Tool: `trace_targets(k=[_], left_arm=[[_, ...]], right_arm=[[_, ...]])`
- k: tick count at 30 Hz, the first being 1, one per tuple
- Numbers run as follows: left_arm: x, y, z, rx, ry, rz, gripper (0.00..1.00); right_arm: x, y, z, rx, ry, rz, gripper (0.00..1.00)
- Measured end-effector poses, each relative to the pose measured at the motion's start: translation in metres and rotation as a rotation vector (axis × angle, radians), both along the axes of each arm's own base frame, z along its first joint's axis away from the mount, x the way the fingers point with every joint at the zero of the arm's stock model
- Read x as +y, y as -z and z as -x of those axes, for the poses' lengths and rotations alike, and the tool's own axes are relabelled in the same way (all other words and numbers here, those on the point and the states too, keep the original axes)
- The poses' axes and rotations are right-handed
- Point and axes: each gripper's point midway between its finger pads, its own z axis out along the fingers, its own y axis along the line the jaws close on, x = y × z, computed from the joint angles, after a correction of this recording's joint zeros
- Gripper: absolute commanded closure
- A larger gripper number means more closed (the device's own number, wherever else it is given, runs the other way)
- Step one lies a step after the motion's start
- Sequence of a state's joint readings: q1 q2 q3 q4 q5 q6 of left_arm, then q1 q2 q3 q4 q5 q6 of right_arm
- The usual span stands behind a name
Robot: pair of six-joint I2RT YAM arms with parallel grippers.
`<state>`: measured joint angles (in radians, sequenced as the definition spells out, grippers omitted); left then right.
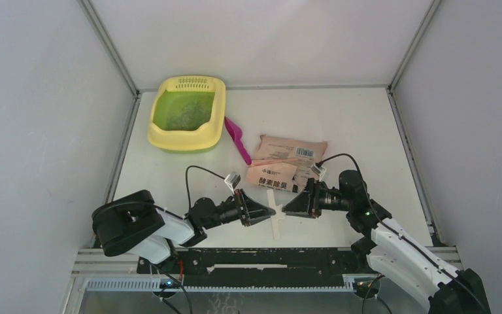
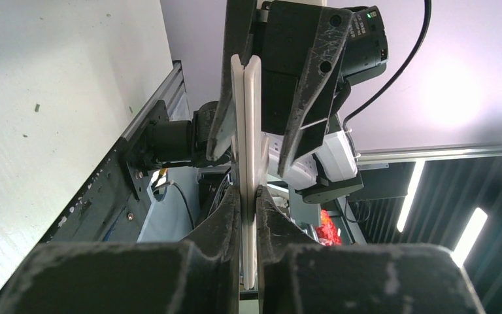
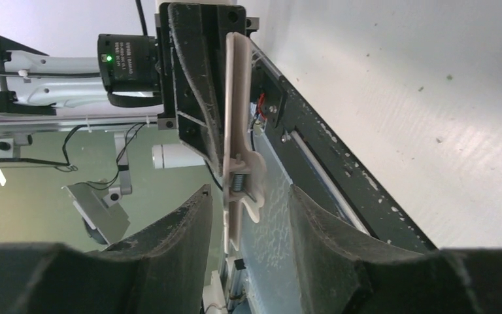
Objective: Fill the litter box with clean litter
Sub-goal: Pick up the clamp at the center of the board.
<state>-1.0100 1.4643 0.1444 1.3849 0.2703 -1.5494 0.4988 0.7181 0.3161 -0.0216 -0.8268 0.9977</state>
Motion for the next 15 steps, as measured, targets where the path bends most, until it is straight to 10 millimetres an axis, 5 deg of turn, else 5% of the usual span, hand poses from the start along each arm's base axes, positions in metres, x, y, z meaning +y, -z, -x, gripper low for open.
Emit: trace_targets(k=[12,15], left_arm=[[-0.0030,-0.0059,-0.0009,-0.005,0.005,0.018,0.95],[-0.0029,-0.0073,-0.0008,-0.008,0.005,0.024,0.95]], right_arm=[[0.0081,-0.0103,0.0045,-0.005,-0.025,-0.039,0.61],[0.0083,-0.0105,0.0042,-0.004,-0.025,-0.039,0.71]])
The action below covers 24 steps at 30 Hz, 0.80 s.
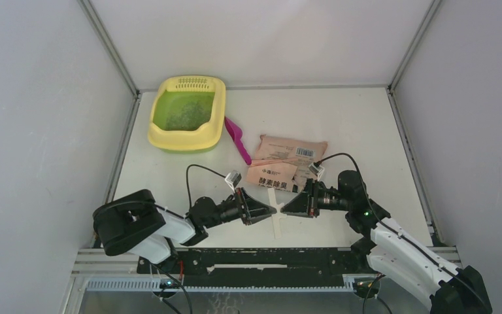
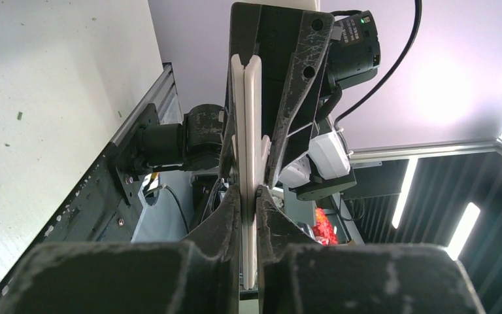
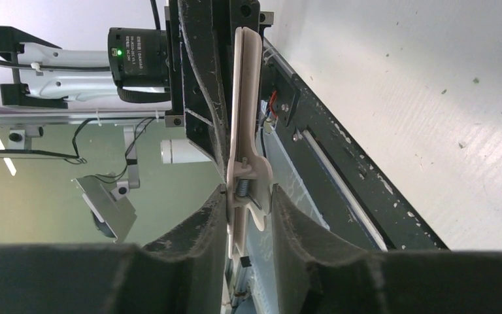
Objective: Fill the litter box with clean litter
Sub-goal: Pick up the clamp at the center of the board, then clamp the cat litter bag at the center of the board.
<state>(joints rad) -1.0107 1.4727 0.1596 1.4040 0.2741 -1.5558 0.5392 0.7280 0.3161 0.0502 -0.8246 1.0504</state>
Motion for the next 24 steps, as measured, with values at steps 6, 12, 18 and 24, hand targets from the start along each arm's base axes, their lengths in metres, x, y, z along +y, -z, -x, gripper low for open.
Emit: trace_targets(k=[6,12,18,24], left_arm=[[0.000,0.000,-0.001,0.006,-0.002,0.004,0.66],[-0.001,0.006,-0.001,0.018,-0.002,-0.014,0.58],[0.000,0.007,-0.003,0.021,-0.007,-0.018,0.57],[0.009,-0.001,-0.020,0.007,-0.056,0.003,0.57]], right_arm=[[-0.001,0.002,-0.001,0.004,0.008,0.007,0.99],[-0.002,0.003,0.000,0.003,0.015,0.019,1.00],[-0.007,0.005,-0.003,0.007,0.032,0.036,1.00],[-0.021,0.009,-0.013,0.003,0.098,0.066,1.00]])
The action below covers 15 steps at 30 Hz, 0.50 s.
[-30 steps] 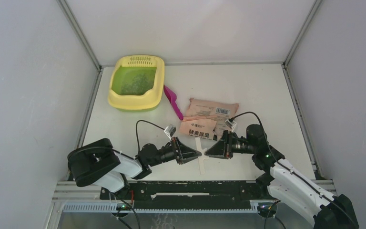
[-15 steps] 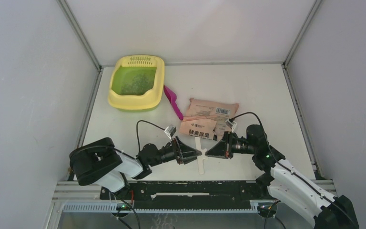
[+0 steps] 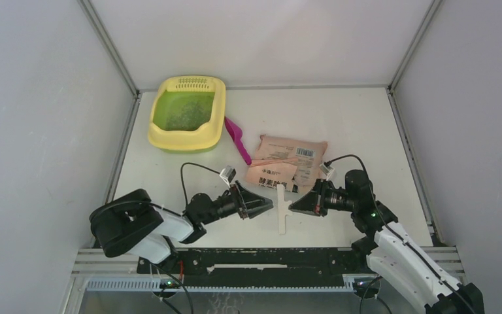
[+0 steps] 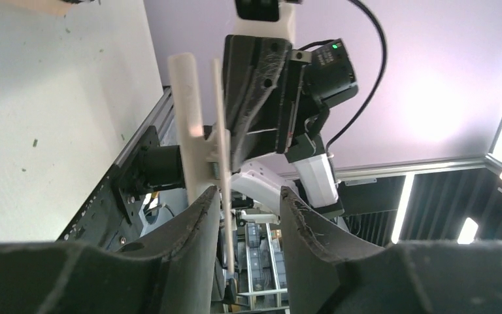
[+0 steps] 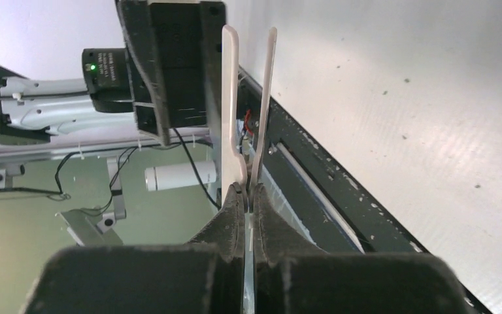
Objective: Fill the litter box with clean litter
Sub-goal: Clamp the cat litter bag at the center of the board.
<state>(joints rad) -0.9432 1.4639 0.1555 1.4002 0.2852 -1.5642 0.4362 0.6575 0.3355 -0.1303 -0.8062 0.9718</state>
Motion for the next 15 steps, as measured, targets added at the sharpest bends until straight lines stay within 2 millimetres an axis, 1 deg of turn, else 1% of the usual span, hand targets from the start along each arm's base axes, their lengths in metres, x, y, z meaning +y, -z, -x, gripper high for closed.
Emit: trace_targets(k=[3,6,9,11,14,15], left_arm=[[0.005,-0.006,-0.007,-0.013,-0.017,0.015,0.56],[0.010,-0.004,-0.016,-0.011,-0.040,0.002,0.56],[0.019,0.011,-0.030,-0.008,-0.078,-0.075,0.56],[0.026,0.026,-0.038,-0.006,-0.106,-0.158,0.56],[0.038,0.052,-0.052,-0.017,-0.151,-0.351,0.50],[0.042,0.058,-0.058,-0.025,-0.171,-0.428,0.47]], right_arm=[[-0.008,0.005,-0.004,0.009,0.034,0.020,1.00],[-0.015,0.009,-0.006,0.024,0.063,0.038,1.00],[-0.020,0.015,-0.006,0.045,0.087,0.058,1.00],[-0.022,0.017,-0.004,0.063,0.098,0.069,1.00],[-0.024,0.016,-0.001,0.071,0.113,0.065,1.00],[-0.025,0.015,0.000,0.070,0.121,0.061,1.00]])
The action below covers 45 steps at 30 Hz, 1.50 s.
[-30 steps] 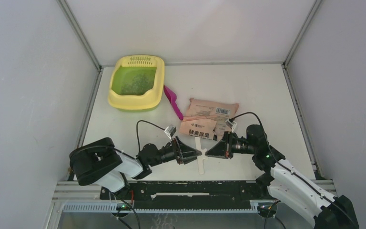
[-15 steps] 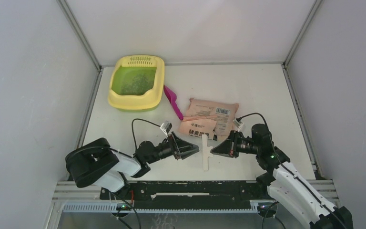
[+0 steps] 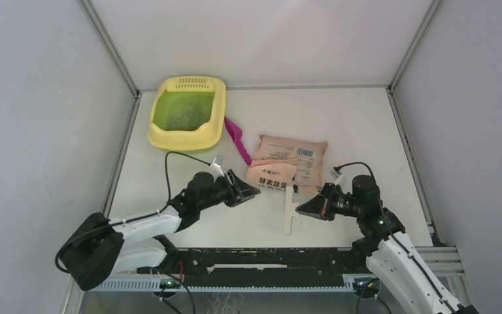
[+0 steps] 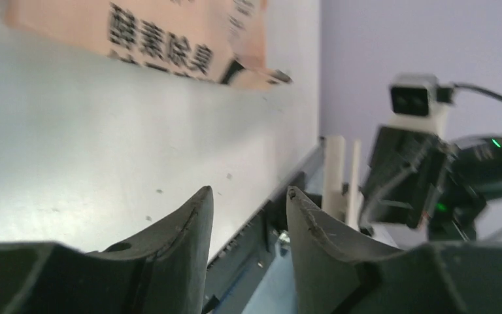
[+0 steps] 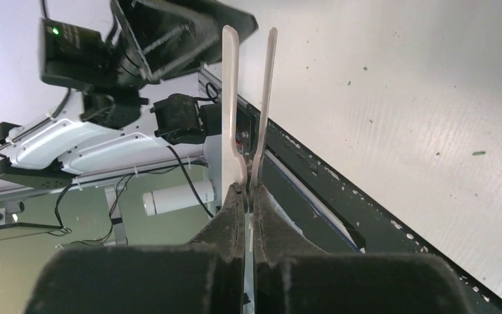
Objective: Fill the litter box with clean litter
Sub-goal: Clamp the cat litter bag at the center of the board.
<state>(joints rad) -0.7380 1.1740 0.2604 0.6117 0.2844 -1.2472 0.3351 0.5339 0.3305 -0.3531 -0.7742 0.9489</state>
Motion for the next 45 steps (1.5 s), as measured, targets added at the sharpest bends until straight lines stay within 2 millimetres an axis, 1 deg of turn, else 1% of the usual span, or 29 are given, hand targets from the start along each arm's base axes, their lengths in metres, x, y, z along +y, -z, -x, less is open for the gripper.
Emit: trace_targets(k=[2,4,6,7,8,10,11,13,17,21,24,27,29,31,34,37,45], left_arm=[[0.008,0.002,-0.012,-0.029,-0.032,-0.121,0.45],[0.021,0.001,-0.026,-0.052,-0.066,-0.224,0.45],[0.035,0.010,-0.036,-0.051,-0.096,-0.308,0.45],[0.041,0.017,-0.038,-0.039,-0.100,-0.345,0.45],[0.048,0.031,-0.040,-0.015,-0.105,-0.398,0.45],[0.057,0.057,-0.037,0.041,-0.090,-0.479,0.46],[0.060,0.073,-0.032,0.078,-0.073,-0.523,0.46],[0.063,0.093,-0.028,0.128,-0.056,-0.568,0.46],[0.050,0.091,-0.039,0.096,-0.045,-0.529,0.47],[0.044,0.090,-0.046,0.073,-0.046,-0.505,0.47],[0.043,0.087,-0.048,0.066,-0.052,-0.492,0.47],[0.041,0.084,-0.050,0.052,-0.056,-0.481,0.47],[0.040,0.083,-0.051,0.049,-0.056,-0.479,0.47],[0.039,0.082,-0.052,0.043,-0.058,-0.473,0.46],[0.036,0.083,-0.056,0.036,-0.063,-0.459,0.46],[0.033,0.088,-0.059,0.041,-0.066,-0.451,0.46],[0.019,0.088,-0.075,0.019,-0.095,-0.381,0.47]], right_arm=[[-0.001,-0.001,0.002,-0.004,0.010,-0.004,1.00],[-0.003,-0.002,0.005,-0.001,0.018,-0.009,1.00],[-0.003,-0.003,0.007,0.003,0.023,-0.012,1.00],[-0.004,-0.002,0.008,0.012,0.026,-0.012,1.00],[-0.004,-0.002,0.009,0.021,0.029,-0.011,1.00],[-0.005,-0.001,0.010,0.035,0.033,-0.010,1.00],[-0.005,0.000,0.011,0.041,0.035,-0.008,1.00],[-0.006,0.002,0.012,0.057,0.043,-0.005,1.00],[-0.009,0.004,0.014,0.090,0.069,0.001,1.00],[-0.012,0.006,0.017,0.118,0.106,0.002,1.00],[-0.015,0.017,0.018,0.157,0.141,0.010,1.00],[-0.018,0.036,0.022,0.221,0.176,0.020,1.00],[-0.020,0.045,0.023,0.254,0.196,0.026,1.00],[-0.021,0.050,0.024,0.280,0.212,0.035,1.00],[-0.022,0.051,0.024,0.291,0.221,0.040,1.00],[-0.022,0.052,0.024,0.293,0.226,0.040,1.00],[-0.022,0.052,0.023,0.301,0.228,0.041,1.00]])
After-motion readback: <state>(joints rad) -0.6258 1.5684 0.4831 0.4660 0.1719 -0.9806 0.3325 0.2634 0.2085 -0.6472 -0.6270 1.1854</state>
